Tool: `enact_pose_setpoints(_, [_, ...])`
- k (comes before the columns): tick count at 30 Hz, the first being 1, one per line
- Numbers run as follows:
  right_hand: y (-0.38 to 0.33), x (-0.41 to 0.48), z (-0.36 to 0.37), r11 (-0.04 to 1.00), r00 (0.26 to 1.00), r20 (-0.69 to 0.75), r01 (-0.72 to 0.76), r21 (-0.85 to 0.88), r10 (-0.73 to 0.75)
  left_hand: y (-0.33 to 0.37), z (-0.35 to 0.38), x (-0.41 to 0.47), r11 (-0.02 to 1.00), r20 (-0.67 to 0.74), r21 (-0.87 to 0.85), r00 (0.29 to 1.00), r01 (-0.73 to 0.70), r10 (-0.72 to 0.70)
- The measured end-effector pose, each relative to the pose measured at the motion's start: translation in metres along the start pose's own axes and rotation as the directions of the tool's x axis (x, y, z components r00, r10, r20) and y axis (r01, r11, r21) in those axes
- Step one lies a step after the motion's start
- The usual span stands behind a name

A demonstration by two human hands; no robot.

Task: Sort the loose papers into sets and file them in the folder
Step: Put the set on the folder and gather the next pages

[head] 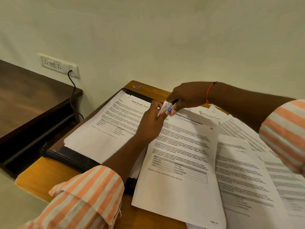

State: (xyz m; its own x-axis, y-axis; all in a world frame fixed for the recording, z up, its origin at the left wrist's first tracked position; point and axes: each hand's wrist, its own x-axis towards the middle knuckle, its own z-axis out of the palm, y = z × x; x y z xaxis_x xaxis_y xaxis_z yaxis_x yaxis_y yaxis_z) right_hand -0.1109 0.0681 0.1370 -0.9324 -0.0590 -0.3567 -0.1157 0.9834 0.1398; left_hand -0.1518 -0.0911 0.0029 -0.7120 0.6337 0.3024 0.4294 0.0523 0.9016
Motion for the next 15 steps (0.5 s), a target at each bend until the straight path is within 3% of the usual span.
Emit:
enact_pose_setpoints(5, [0.021,-0.001,-0.01,0.984,0.996,-0.018,-0.08,0.157,0.083,0.004,-0.003,0.001,0.993,0.031,-0.069,0.995,0.097,-0.095])
enact_pose_setpoints(8, [0.042,0.004,-0.007,0.973,0.982,-0.039,-0.175,0.153,0.182,0.012,-0.007,-0.001,0.98,0.054,-0.097,0.984,0.174,-0.17])
enact_pose_setpoints(15, [0.058,0.06,0.05,0.866,0.902,-0.157,-0.321,0.383,0.403,0.011,-0.01,0.006,0.94,0.032,-0.12,0.947,0.32,-0.319])
